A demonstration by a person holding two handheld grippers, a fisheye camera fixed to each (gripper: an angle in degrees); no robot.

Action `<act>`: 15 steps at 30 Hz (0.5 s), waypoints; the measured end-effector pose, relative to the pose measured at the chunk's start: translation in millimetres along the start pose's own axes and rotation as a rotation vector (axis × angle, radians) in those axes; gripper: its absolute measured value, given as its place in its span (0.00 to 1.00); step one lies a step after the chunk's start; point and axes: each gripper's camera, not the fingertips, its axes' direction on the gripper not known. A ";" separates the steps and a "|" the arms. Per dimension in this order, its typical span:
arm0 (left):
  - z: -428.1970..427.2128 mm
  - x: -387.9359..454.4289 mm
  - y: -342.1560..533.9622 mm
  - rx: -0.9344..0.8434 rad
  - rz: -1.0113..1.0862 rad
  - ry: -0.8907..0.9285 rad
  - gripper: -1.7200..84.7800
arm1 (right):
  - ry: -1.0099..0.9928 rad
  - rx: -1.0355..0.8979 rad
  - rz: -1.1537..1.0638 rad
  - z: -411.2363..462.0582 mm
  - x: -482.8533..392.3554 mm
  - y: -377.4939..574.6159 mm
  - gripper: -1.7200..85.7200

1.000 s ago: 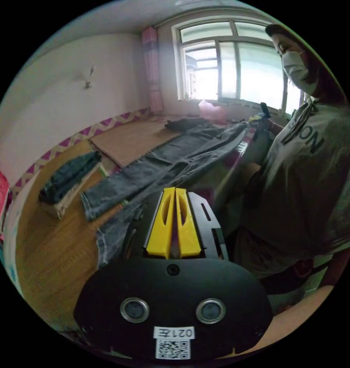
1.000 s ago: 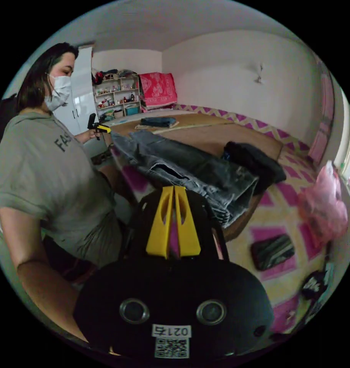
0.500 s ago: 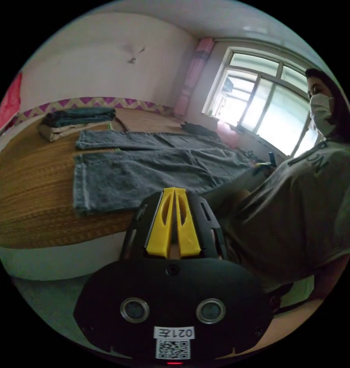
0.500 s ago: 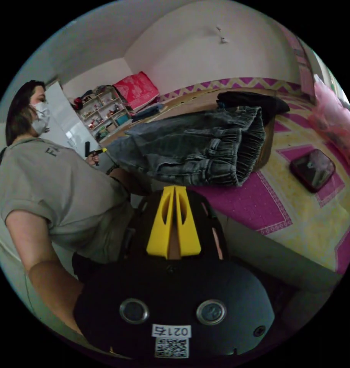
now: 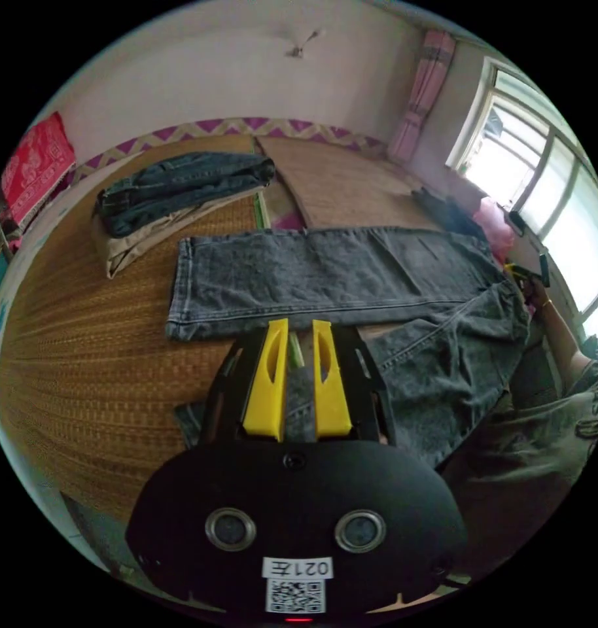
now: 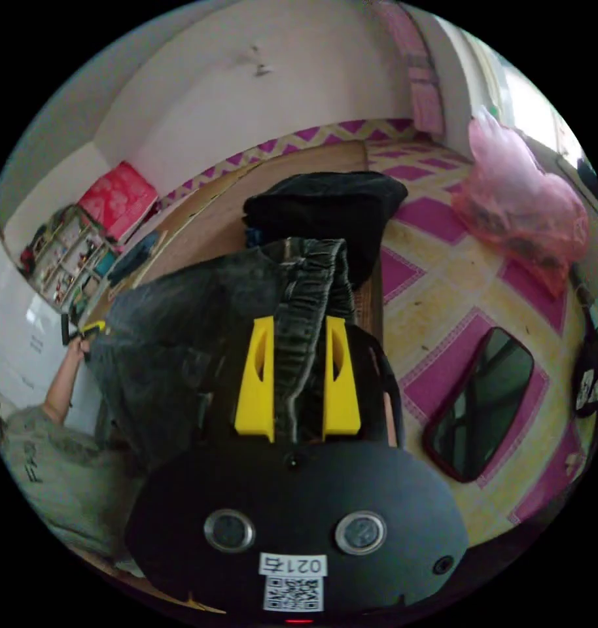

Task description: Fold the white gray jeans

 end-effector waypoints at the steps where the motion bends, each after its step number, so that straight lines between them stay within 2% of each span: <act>1: 11.1 -1.5 -6.6 -0.066 -0.011 -0.007 0.08 | 0.012 -0.017 0.056 9.0 13.7 -12.5 0.16; 5: 14.8 -6.2 -8.7 -0.068 -0.042 -0.026 0.03 | 0.013 -0.087 0.206 35.7 54.2 -35.1 0.13; 7: 14.9 -11.5 -4.9 -0.062 -0.066 0.003 0.02 | -0.128 -0.172 0.265 56.1 73.8 -39.4 0.09; 8: 14.8 -12.9 -3.9 -0.061 -0.072 0.011 0.01 | -0.137 -0.177 0.260 56.7 75.2 -39.4 0.08; 12: 10.3 -11.6 3.2 -0.024 -0.062 -0.022 0.01 | -0.112 -0.035 0.298 15.5 83.3 -35.9 0.04; 15: 5.0 -5.5 10.4 0.021 -0.025 -0.031 0.01 | 0.001 -0.125 0.280 36.4 79.7 -25.4 0.03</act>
